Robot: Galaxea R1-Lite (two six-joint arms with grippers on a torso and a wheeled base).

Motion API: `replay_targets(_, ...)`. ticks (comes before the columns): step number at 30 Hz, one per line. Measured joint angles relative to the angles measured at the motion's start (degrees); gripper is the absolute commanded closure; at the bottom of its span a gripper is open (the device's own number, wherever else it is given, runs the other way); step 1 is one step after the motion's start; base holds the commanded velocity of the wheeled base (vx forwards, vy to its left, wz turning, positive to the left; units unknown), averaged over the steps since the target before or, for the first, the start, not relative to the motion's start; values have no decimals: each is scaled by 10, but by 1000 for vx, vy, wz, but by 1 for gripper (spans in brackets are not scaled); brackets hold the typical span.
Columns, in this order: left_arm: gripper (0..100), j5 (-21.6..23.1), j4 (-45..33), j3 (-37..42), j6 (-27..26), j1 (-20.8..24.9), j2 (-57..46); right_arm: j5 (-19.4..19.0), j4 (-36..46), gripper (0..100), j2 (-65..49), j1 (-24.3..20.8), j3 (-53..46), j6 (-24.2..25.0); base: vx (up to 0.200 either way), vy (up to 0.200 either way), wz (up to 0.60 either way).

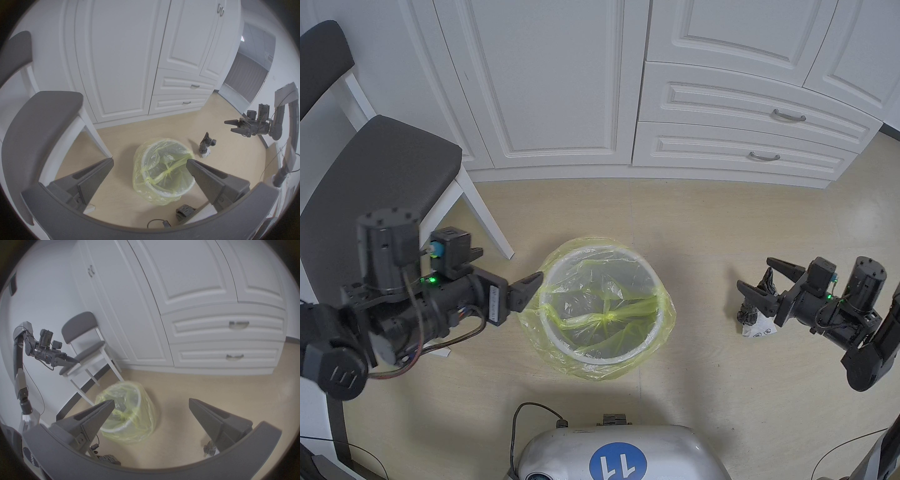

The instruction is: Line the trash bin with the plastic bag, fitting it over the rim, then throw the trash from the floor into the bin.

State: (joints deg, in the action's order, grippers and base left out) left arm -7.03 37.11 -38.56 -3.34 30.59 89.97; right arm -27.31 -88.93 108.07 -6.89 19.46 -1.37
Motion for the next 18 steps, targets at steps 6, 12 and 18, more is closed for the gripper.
replay_targets(6, 0, -1, 7, 67, 30, 3, -96, -2, 0, 0, -79, 2, -22, -5, 0, 0, 0)
replay_targets(12, 0, -1, 12, 101, 49, -3, -157, -1, 0, 0, -111, 59, -23, -40, 0, 0, 0)
replay_targets(18, 0, -2, 40, 141, 53, -14, -206, 0, 0, 0, -123, 123, -18, -92, 0, 0, 0)
